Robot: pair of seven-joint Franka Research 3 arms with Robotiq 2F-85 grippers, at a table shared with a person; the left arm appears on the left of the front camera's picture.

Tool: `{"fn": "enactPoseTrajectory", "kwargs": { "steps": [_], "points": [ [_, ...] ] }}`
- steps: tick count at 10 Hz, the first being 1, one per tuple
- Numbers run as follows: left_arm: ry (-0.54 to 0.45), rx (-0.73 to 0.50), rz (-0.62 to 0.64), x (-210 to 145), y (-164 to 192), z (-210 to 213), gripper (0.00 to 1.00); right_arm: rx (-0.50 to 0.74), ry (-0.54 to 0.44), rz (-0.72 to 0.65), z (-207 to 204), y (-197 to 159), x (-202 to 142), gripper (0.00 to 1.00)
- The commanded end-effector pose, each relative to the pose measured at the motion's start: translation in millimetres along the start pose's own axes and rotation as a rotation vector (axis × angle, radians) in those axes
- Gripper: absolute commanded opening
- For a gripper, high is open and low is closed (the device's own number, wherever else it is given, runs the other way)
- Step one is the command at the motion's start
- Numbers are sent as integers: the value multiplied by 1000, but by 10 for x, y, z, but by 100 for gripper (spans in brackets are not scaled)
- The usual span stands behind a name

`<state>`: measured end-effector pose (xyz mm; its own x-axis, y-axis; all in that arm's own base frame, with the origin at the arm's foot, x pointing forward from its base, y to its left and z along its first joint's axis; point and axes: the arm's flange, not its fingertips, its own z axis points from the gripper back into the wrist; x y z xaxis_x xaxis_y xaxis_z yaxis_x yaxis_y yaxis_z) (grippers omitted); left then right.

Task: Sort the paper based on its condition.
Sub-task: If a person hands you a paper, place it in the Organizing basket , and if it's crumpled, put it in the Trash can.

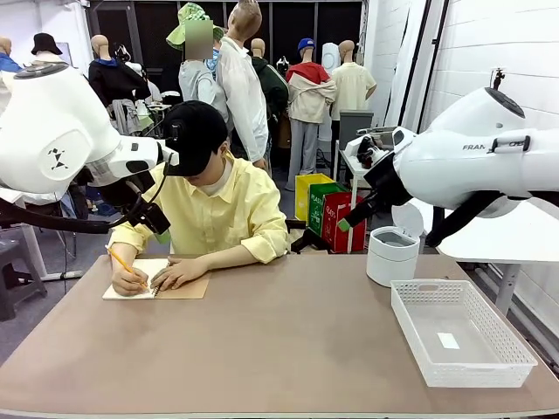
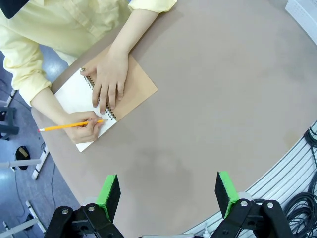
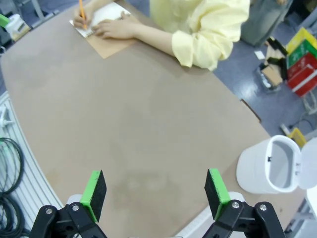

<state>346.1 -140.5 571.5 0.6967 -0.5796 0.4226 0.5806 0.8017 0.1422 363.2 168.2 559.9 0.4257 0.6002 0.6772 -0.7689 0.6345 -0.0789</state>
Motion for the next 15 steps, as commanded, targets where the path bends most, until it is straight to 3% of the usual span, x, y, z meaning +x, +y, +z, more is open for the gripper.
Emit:
{"fn": "enactPoseTrajectory", "kwargs": {
  "steps": [1,4,5,15],
  "points": [
    [8,-35,-16,-7,13,1,100,75,-68,18,-67,-28,-110,100],
    [8,-4,1,-6,-2,-14,100,77,-102,-1,-102,-14,-130,100],
    [8,-4,1,-6,-2,-14,100,66,-47,1,-15,6,-21,100],
    [8,-4,1,-6,-2,-14,100,66,-47,1,-15,6,-21,100]
  ]
}}
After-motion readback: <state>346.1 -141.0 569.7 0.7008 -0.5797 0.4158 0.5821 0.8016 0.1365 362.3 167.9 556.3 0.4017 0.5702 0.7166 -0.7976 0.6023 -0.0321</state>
